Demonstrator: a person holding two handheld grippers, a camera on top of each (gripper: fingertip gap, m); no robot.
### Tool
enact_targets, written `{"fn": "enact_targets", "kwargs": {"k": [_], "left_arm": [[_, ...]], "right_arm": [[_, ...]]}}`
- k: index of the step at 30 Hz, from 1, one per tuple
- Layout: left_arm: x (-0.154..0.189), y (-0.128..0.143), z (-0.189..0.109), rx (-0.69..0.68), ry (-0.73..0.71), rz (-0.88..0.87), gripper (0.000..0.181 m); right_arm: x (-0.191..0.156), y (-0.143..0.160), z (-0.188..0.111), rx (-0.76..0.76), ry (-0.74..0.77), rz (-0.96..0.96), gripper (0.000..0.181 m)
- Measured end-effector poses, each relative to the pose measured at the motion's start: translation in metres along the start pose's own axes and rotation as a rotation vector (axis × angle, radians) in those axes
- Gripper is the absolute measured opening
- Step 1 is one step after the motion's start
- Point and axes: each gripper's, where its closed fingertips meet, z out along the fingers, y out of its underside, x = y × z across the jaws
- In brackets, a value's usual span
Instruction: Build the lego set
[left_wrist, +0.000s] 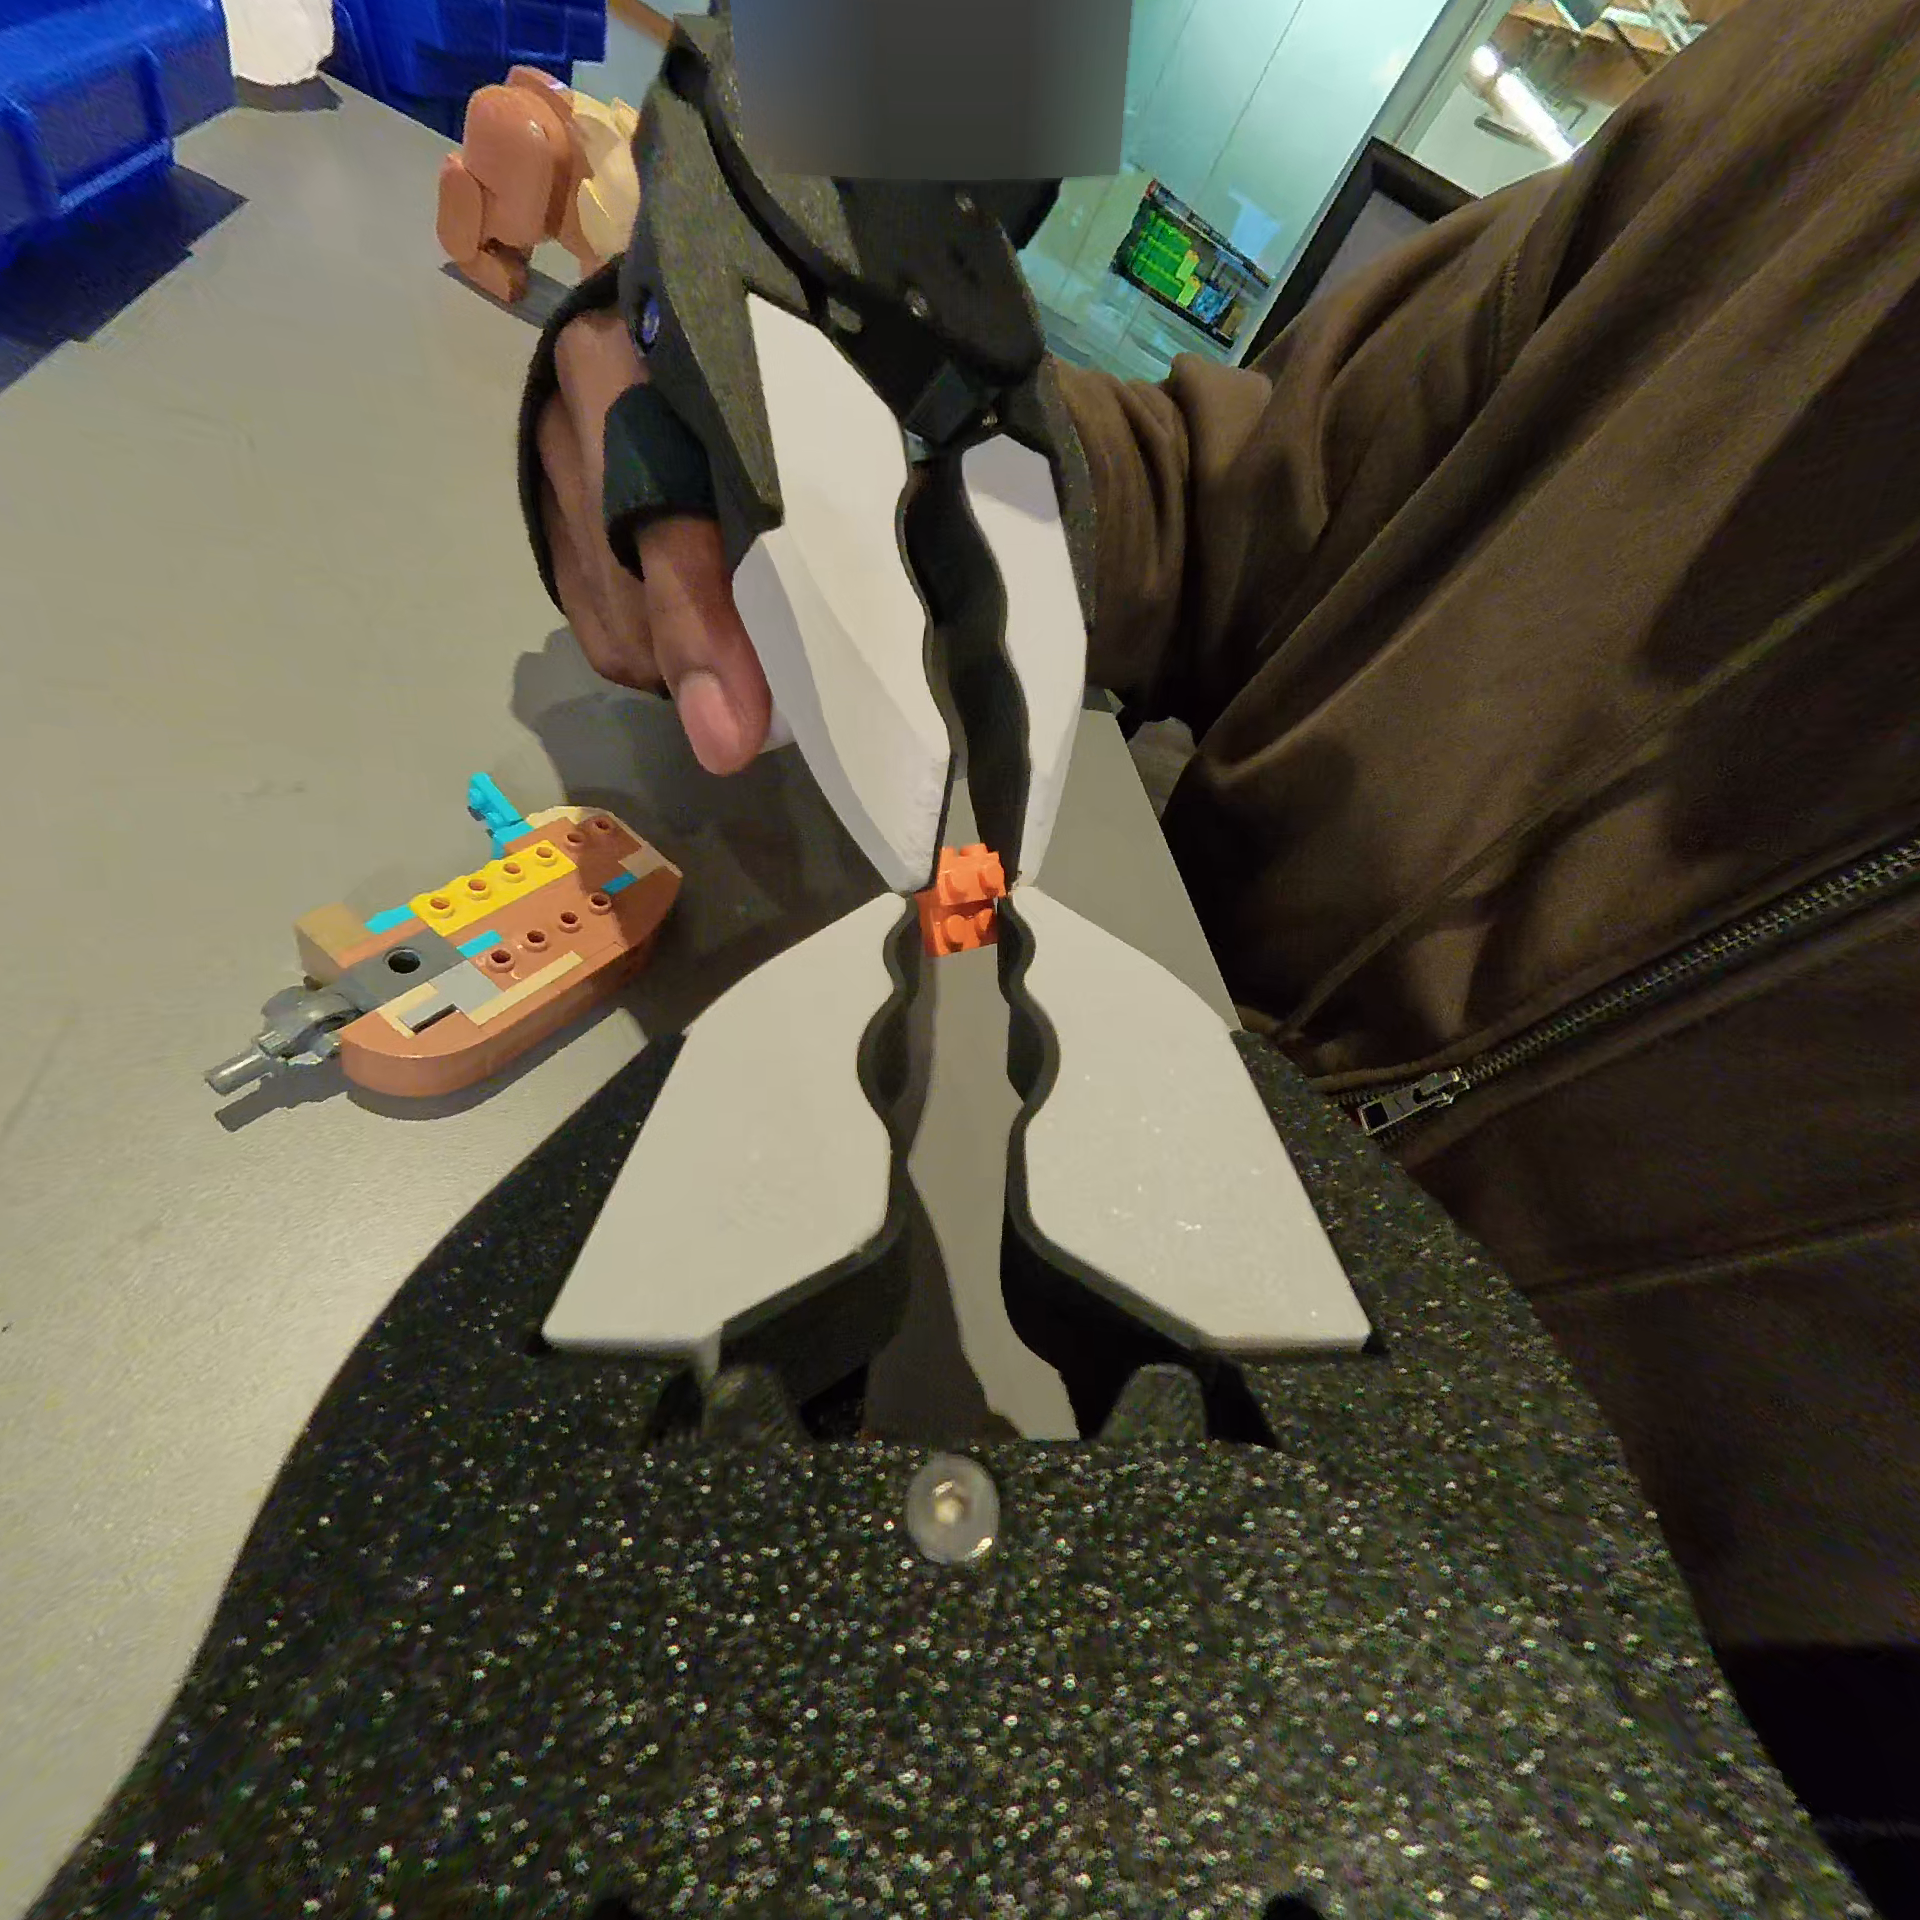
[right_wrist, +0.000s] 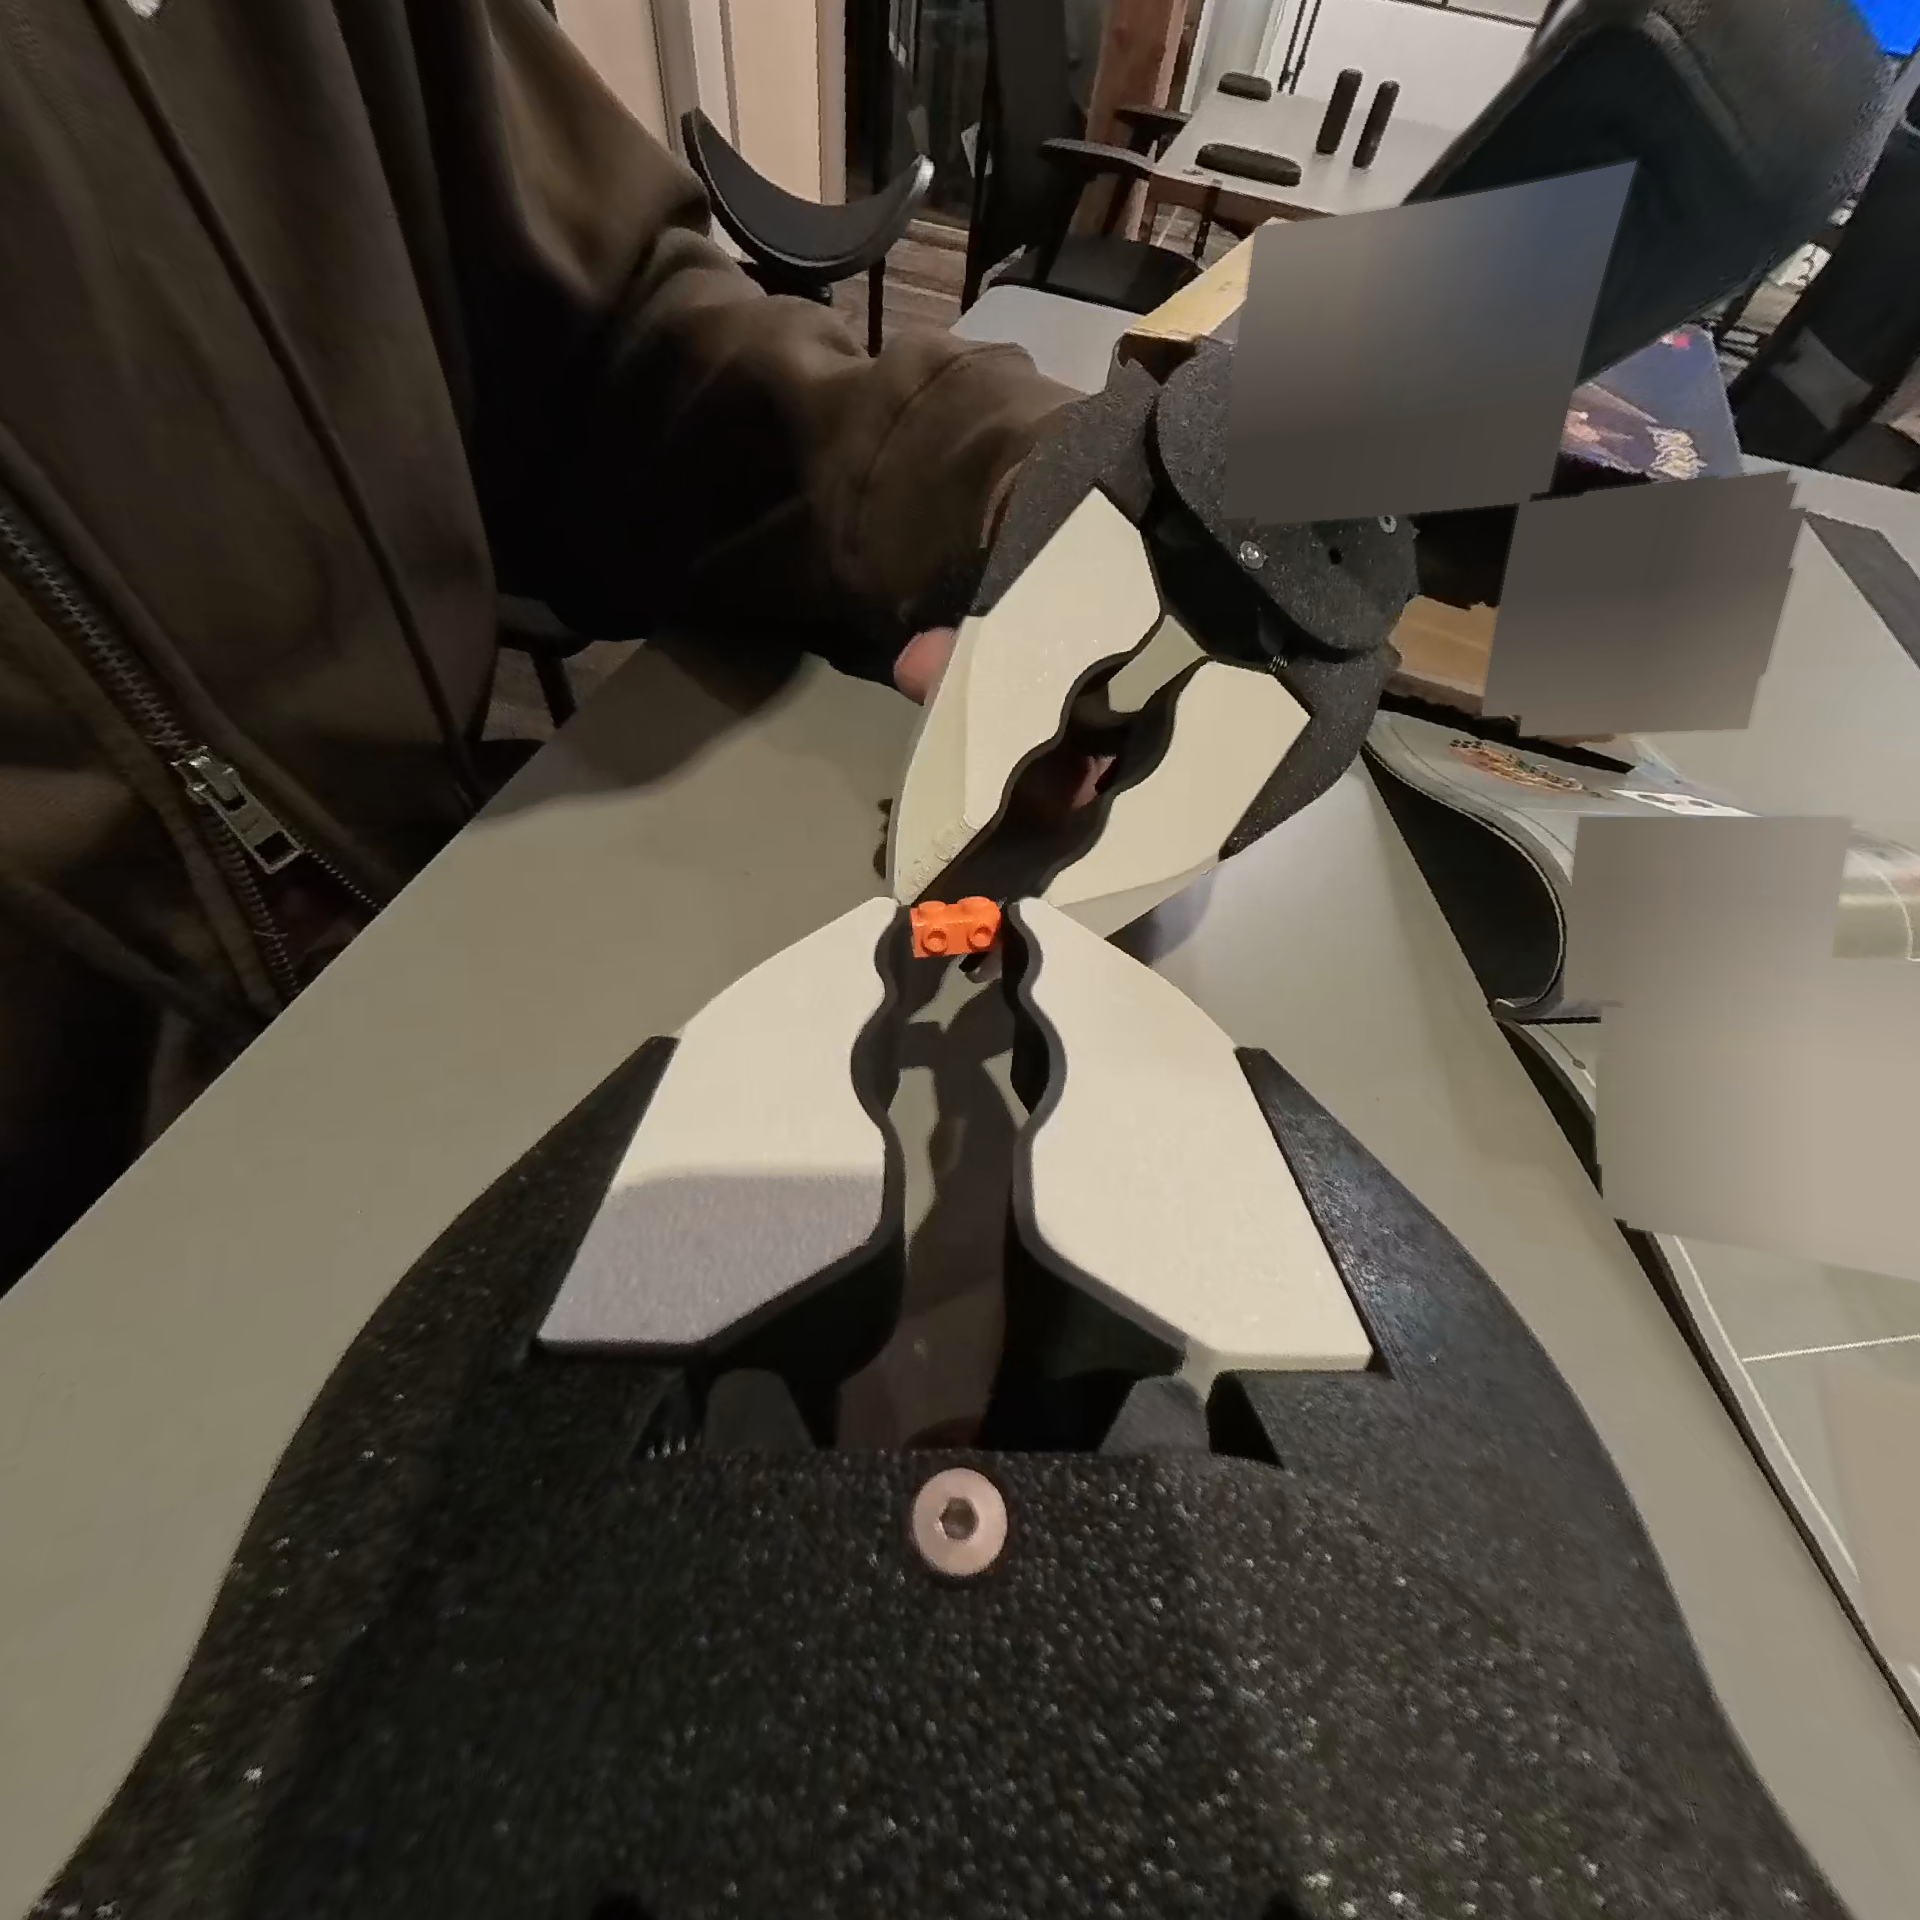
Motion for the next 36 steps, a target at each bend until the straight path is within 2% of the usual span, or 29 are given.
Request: {"fn": "enact_targets", "kwargs": {"k": [4,7,9,12,21,26,32,36], "left_arm": [[-0.006,-0.002,-0.002,0.030,-0.025,-0.021,0.016],[-0.015,-0.007,-0.010,0.068,-0.099,0.001,0.028],[-0.019,-0.011,-0.015,0.086,-0.136,0.010,0.030],[-0.024,-0.013,-0.017,0.094,-0.173,0.010,0.030],[-0.028,-0.008,-0.009,0.064,-0.206,0.045,0.030],[-0.030,-0.011,-0.011,0.083,-0.223,0.055,0.030],[-0.029,-0.010,-0.011,0.076,-0.226,0.063,0.030],[-0.030,-0.013,-0.013,0.089,-0.236,0.067,0.029]], "right_arm": [[0.005,0.003,-0.003,-0.023,0.093,0.037,0.016],[0.000,0.009,-0.011,-0.049,0.179,0.117,0.016],[-0.009,0.022,-0.015,-0.094,0.221,0.194,0.016],[-0.022,0.055,-0.021,-0.239,0.283,0.318,0.016],[-0.030,0.086,-0.028,-0.433,0.281,0.352,0.017],[-0.030,0.089,-0.032,-0.443,0.286,0.332,0.016],[-0.028,0.084,-0.048,-0.369,0.281,0.309,0.035],[0.002,0.083,-0.065,-0.337,0.370,0.240,0.034]]}}
